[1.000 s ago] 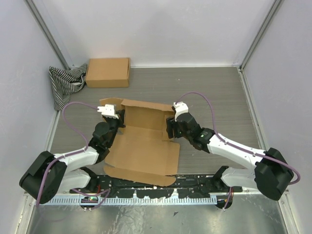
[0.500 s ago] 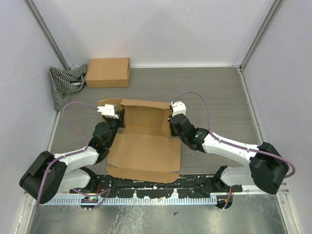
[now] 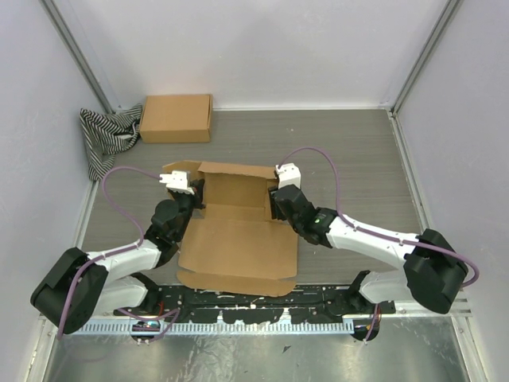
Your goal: Fold the paper box
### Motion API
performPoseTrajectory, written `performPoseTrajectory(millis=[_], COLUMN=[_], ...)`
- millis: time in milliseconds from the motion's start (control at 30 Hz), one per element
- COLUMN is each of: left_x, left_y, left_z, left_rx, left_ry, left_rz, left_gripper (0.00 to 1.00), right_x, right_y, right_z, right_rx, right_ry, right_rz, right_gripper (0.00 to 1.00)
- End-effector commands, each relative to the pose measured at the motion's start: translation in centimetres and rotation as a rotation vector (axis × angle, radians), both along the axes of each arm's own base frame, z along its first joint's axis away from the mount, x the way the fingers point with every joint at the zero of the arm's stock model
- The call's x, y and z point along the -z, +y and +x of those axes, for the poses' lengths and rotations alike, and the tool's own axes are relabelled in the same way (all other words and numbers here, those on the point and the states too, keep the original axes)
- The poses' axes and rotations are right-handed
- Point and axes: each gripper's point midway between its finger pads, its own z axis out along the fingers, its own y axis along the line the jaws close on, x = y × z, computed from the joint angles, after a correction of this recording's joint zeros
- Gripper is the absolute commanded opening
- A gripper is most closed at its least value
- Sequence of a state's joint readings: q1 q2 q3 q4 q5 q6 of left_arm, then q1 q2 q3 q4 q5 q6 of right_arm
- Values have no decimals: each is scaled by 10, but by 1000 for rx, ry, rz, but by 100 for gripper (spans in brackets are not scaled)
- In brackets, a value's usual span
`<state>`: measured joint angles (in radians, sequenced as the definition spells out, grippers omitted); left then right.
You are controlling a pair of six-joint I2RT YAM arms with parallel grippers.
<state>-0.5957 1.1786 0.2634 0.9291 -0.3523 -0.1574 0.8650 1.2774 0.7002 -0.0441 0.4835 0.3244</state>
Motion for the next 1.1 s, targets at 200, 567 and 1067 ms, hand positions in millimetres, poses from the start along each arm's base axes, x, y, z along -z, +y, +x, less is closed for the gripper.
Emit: performPoseTrajectory(millis=[200,567,1067], left_x=[-4,-5,-76], left_y=[-2,3,59], left_z=[-4,-4,-18], left_rx=[16,-14,-280], left_ry=[-19,-10,0], left_rz=[-4,14,-122], left_gripper=[0,1,72], right_x=[-21,10,-25], right_y=[26,-14,-68], right_z=[23,35,41], right_rx=[-35,327,419], right_ry=[-76,-27,-96], right_rz=[8,-103,-195], right_gripper=[53,1,1])
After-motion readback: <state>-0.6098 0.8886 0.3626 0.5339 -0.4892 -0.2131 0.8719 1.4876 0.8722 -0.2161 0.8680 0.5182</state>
